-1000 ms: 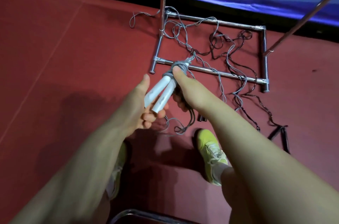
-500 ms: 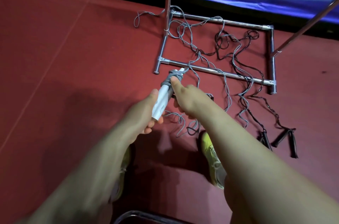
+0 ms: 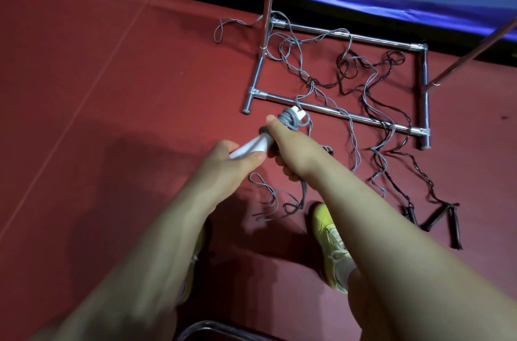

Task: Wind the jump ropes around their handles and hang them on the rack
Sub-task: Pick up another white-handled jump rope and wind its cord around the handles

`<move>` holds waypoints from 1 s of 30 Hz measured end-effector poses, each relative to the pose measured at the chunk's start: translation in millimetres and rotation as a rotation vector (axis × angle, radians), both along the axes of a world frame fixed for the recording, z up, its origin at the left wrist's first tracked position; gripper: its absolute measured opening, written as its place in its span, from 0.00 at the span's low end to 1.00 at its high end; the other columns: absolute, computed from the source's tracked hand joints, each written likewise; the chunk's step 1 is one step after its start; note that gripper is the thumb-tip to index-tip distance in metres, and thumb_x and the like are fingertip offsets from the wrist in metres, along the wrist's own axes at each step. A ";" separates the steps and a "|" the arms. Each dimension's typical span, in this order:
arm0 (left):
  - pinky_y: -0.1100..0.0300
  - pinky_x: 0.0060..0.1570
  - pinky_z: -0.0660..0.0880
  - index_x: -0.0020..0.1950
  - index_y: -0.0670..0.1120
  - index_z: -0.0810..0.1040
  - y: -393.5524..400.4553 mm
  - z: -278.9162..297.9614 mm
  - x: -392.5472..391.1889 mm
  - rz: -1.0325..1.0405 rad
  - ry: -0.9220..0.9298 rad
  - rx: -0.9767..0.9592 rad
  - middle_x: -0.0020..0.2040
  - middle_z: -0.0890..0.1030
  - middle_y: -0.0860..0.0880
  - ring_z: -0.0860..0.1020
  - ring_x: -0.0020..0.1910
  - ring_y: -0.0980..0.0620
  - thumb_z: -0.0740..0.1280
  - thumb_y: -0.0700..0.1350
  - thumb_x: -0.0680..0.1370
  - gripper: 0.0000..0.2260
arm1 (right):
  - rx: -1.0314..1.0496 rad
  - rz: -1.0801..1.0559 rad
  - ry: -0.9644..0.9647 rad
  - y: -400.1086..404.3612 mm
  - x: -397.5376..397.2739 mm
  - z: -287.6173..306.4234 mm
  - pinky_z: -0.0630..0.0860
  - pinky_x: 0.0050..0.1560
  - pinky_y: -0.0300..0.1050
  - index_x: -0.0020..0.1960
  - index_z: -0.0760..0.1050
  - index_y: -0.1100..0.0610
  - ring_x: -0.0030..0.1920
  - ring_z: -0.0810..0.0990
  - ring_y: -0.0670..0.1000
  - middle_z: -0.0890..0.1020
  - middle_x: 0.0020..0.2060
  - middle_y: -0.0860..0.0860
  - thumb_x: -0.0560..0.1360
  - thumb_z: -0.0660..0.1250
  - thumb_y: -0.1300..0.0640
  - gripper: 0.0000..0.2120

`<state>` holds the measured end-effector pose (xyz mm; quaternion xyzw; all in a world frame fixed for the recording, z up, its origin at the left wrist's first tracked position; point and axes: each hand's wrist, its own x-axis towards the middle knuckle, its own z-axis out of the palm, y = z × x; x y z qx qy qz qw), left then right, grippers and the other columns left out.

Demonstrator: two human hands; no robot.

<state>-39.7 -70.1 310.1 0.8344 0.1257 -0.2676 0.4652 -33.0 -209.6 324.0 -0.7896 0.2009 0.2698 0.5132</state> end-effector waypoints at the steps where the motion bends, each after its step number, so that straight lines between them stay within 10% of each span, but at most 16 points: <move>1: 0.58 0.34 0.65 0.52 0.45 0.73 0.3 -0.1 0.5 -0.002 -0.004 -0.013 0.37 0.74 0.52 0.71 0.35 0.54 0.69 0.54 0.74 0.15 | -0.003 -0.002 -0.036 0.1 0.4 0.2 0.60 0.31 0.41 0.33 0.67 0.50 0.29 0.66 0.46 0.69 0.29 0.47 0.79 0.52 0.39 0.22; 9: 0.46 0.52 0.74 0.47 0.46 0.83 0.0 25.5 1.5 0.134 0.411 -0.628 0.40 0.84 0.43 0.83 0.38 0.45 0.59 0.64 0.66 0.26 | 0.249 -0.225 -0.249 -1.4 2.5 2.1 0.56 0.33 0.46 0.27 0.66 0.50 0.25 0.61 0.47 0.64 0.20 0.44 0.67 0.56 0.39 0.17; 16: 0.56 0.33 0.74 0.36 0.41 0.82 -4.1 32.7 -8.6 0.013 0.714 -1.048 0.25 0.71 0.48 0.67 0.23 0.52 0.50 0.69 0.69 0.34 | 0.499 -0.244 -0.258 1.5 0.5 1.0 0.61 0.29 0.41 0.37 0.73 0.55 0.27 0.68 0.50 0.71 0.28 0.53 0.65 0.61 0.39 0.18; 30: 0.61 0.31 0.67 0.40 0.42 0.73 -3.0 26.9 1.4 0.037 0.490 -0.428 0.23 0.73 0.47 0.58 0.15 0.58 0.42 0.65 0.79 0.32 | 0.001 0.112 -0.172 -4.5 1.2 -5.3 0.68 0.39 0.47 0.32 0.70 0.57 0.27 0.67 0.51 0.70 0.24 0.49 0.81 0.46 0.40 0.30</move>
